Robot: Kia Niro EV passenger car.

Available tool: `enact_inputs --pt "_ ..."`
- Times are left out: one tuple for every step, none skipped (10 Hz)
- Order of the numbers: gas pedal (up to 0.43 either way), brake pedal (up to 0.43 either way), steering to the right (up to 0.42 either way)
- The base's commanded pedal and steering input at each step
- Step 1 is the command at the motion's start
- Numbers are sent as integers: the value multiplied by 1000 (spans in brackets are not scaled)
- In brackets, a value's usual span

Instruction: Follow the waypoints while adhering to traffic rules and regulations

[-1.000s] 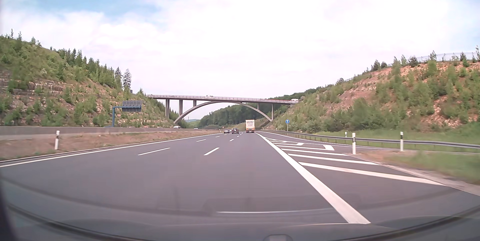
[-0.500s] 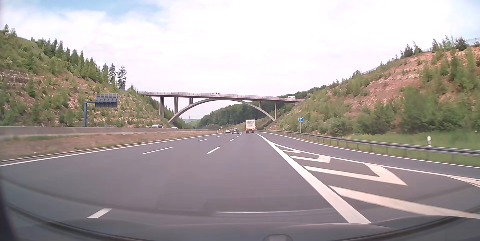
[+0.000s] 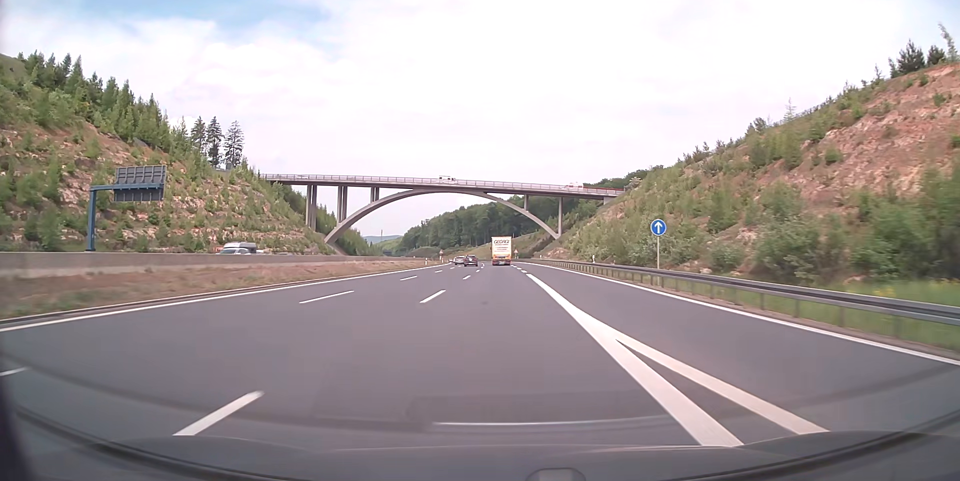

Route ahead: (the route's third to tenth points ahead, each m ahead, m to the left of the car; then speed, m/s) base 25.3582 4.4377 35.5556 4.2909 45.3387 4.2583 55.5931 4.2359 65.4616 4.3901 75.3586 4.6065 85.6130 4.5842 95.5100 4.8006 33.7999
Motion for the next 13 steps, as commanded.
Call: enact_inputs --pt "209 0 -2" --pt "209 0 -2" --pt "209 0 -2" --pt "209 0 -2" --pt "209 0 -2" --pt "209 0 -2" --pt "209 0 -2" --pt "209 0 -2" --pt "209 0 -3" --pt "209 0 -2" --pt "209 0 -3" --pt "209 0 -4" --pt "209 0 -6"
